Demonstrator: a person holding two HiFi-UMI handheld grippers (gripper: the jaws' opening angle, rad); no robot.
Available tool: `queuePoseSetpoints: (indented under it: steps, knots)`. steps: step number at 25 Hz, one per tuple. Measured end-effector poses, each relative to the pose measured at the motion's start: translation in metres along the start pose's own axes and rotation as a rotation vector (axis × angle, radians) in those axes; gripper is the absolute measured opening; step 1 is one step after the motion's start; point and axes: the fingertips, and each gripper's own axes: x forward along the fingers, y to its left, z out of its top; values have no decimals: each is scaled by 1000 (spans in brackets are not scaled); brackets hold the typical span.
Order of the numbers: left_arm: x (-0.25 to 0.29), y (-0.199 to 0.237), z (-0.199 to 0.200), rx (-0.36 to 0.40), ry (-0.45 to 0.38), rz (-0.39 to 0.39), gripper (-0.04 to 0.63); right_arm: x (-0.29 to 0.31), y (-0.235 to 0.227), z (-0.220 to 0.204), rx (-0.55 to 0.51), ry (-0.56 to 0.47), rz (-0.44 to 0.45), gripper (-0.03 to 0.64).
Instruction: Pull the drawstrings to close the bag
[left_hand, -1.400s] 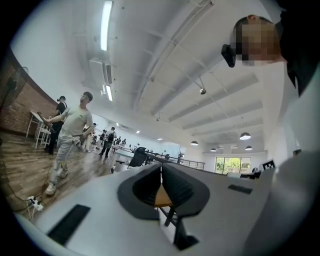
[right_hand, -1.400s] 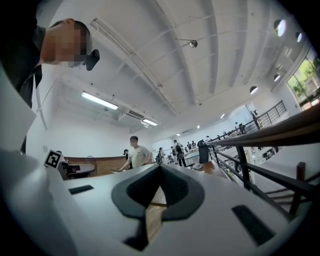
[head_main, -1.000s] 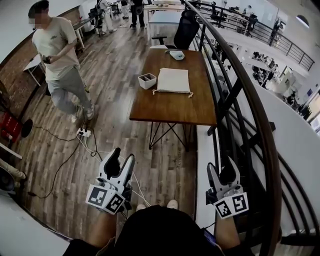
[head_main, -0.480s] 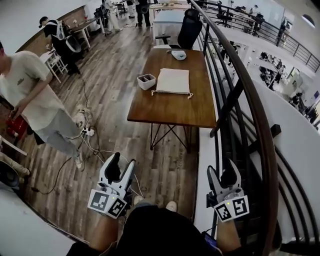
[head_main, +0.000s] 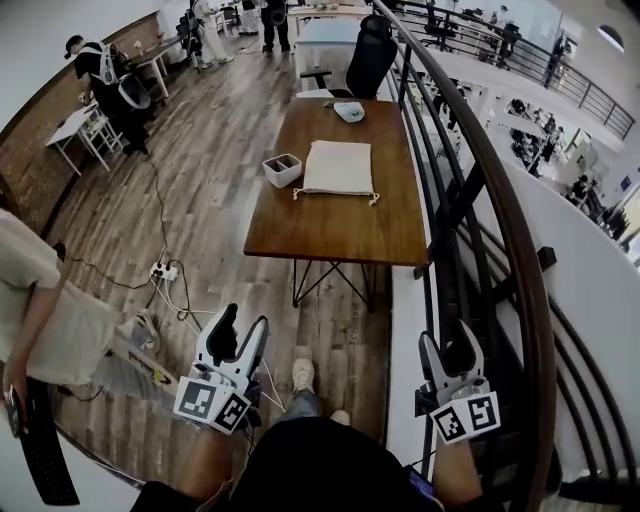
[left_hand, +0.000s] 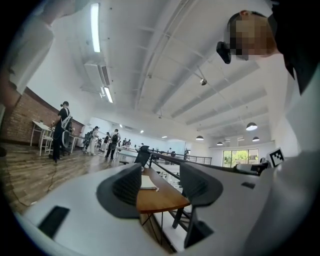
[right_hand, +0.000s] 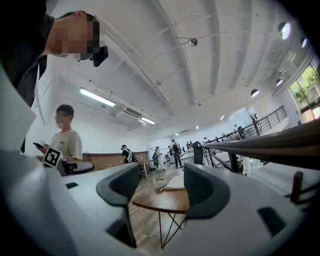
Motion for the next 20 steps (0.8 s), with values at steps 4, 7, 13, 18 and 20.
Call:
queuePoseSetpoints:
  steps: [4,7,13,18,20]
  knots:
    - [36,23,0,-10,-6,-26,244,31,-8,6,-27,-11,-32,268]
    - [68,40,10,-11,-20,-45,246,64,-15,17,-43,-20,-48,268]
    - [119,74,24,-14,-44,-71,253,129,-17,27,-66,-41,-48,268]
    - [143,108,25,-39,-40,-78,253,181,-8,21,-73,-32,-27,268]
    - [149,119,26,-38,-39,-82,253,198,2,23,-76,-41,-11,268]
